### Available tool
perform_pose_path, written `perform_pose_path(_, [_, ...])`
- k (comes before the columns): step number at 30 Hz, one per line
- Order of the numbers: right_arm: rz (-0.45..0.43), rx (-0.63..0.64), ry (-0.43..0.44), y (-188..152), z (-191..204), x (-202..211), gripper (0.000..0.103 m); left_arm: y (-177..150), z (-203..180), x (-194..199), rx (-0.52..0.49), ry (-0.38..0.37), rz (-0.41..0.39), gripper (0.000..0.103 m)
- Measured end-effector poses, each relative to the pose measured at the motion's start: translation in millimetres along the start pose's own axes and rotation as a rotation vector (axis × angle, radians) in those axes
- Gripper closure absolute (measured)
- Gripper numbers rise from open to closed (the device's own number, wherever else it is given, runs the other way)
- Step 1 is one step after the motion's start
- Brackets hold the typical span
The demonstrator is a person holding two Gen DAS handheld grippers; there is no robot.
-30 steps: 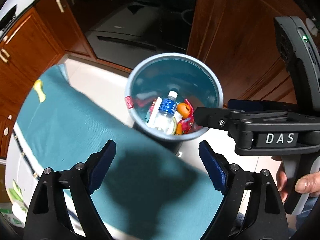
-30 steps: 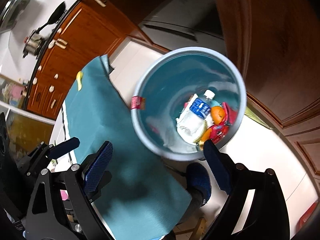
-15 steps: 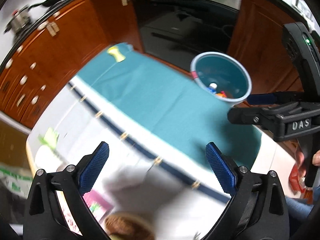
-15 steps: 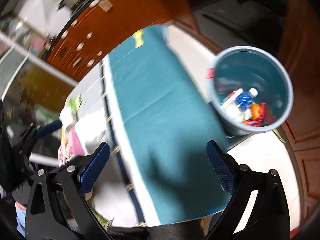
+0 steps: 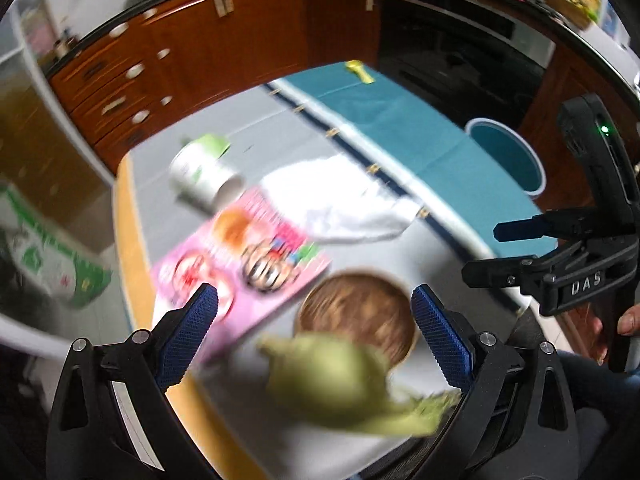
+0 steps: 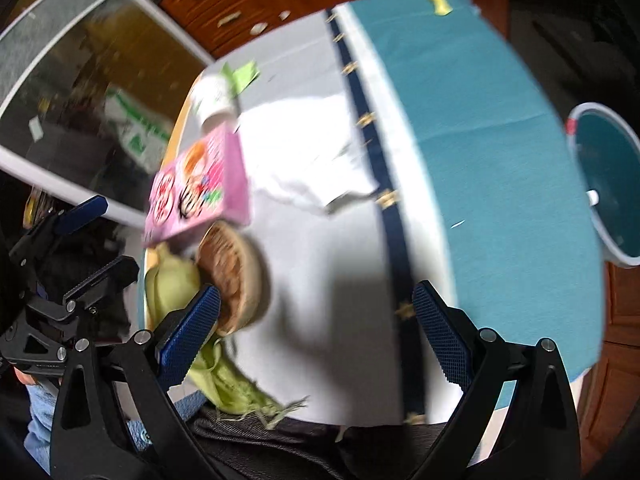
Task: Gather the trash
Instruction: 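Grasp the husked corn cob with the left tool while the right tool grasps the coconut shell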
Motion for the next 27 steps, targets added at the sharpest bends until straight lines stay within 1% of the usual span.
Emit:
perform_pose_path(3, [0.049, -0.01, 0.038, -9.9, 8.6, -20.8, 0.01, -28.8, 9.0, -2.0, 0.043, 0.0, 0.029, 0.005])
perform_pose_path(6, [0.068, -0.024, 0.081, -11.1, 15.8, -34.9, 0.01, -50.9, 7.9, -6.3, 0.064, -0.012, 0.047, 0.005])
perform_pose_path(8, [0.069, -0.015, 0.101, -10.6, 21.9, -41.5, 0.01, -59.6, 4.0, -9.7, 0.081, -0.037, 0.049, 0.005])
perform_pose_path(11, [0.069, 0.032, 0.102, -8.4, 31.2, -51.0, 0.01, -71.3, -2.2, -21.7, 0.12, -0.081, 0.073, 0.005])
perform_pose_path(14, [0.073, 0.056, 0.089, -6.8, 33.3, -57.1, 0.011, -83.9, -4.0, -34.0, 0.157, -0.1, 0.107, 0.005])
perform_pose_path(16, [0.079, 0.079, 0.07, -5.0, 34.0, -62.4, 0.019, -90.2, -4.3, -39.9, 0.183, -0.128, 0.122, 0.005])
perform_pose_path(18, [0.095, 0.077, 0.068, -4.8, 33.2, -69.3, 0.031, -94.9, -4.5, -44.9, 0.207, -0.152, 0.137, 0.004])
perform_pose_path(20, [0.111, 0.074, 0.066, -4.5, 33.4, -76.7, 0.039, -98.3, -6.1, -50.4, 0.224, -0.175, 0.153, 0.004])
perform_pose_path(22, [0.13, 0.078, 0.065, -5.7, 33.8, -84.1, 0.043, -99.7, -7.5, -54.4, 0.238, -0.199, 0.164, 0.004])
perform_pose_path(23, [0.137, 0.079, 0.067, -6.0, 34.6, -87.3, 0.047, -100.8, -8.4, -55.1, 0.241, -0.207, 0.168, 0.004])
perform_pose_path(26, [0.143, 0.091, 0.068, -5.8, 36.8, -93.0, 0.051, -102.9, -13.9, -57.4, 0.23, -0.218, 0.177, 0.004])
perform_pose_path(27, [0.144, 0.099, 0.065, -6.7, 37.0, -93.6, 0.059, -104.0, -15.7, -58.2, 0.222, -0.216, 0.177, 0.004])
Point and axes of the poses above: each gripper's, at about its wrist camera, not at the fingertips, and x roughly against the way its jaws point, z to its left, y to its top, the point moved 10 cm from there along -x, roughly the way its jaws point, and after that the axes turned 12 degrees about y, right-handed, at the moved point
